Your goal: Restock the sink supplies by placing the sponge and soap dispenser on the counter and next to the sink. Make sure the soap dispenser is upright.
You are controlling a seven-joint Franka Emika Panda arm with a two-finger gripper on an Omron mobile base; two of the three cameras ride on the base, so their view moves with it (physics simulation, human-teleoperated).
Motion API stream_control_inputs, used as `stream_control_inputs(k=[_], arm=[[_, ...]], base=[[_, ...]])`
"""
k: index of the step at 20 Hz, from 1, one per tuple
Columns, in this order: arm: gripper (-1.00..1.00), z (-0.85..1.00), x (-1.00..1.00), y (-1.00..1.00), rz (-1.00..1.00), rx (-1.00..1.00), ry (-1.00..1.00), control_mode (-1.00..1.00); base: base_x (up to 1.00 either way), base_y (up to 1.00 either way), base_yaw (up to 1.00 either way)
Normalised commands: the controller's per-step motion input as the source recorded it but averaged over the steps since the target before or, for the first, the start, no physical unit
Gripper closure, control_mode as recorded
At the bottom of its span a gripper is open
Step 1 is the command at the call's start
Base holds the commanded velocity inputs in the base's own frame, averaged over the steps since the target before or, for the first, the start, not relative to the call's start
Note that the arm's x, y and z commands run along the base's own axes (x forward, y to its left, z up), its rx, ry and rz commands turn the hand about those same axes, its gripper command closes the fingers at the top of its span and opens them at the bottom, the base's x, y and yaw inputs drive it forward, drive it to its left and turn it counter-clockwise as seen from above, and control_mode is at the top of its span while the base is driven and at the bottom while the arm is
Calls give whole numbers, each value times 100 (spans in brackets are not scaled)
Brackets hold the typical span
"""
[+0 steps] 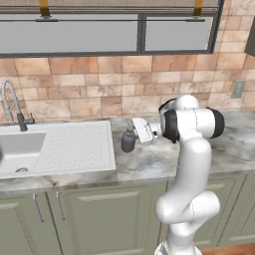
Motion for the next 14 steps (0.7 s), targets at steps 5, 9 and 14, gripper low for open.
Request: stream_control_inputs(k=[5, 9, 14], arm=[[100, -55, 32, -3, 0, 0, 4, -100], [100, -66, 51, 0, 0, 0, 8, -100], [100, -59, -2, 0, 0, 0, 0, -100]], base=[[0, 0, 0], [0, 0, 0], [0, 0, 0]])
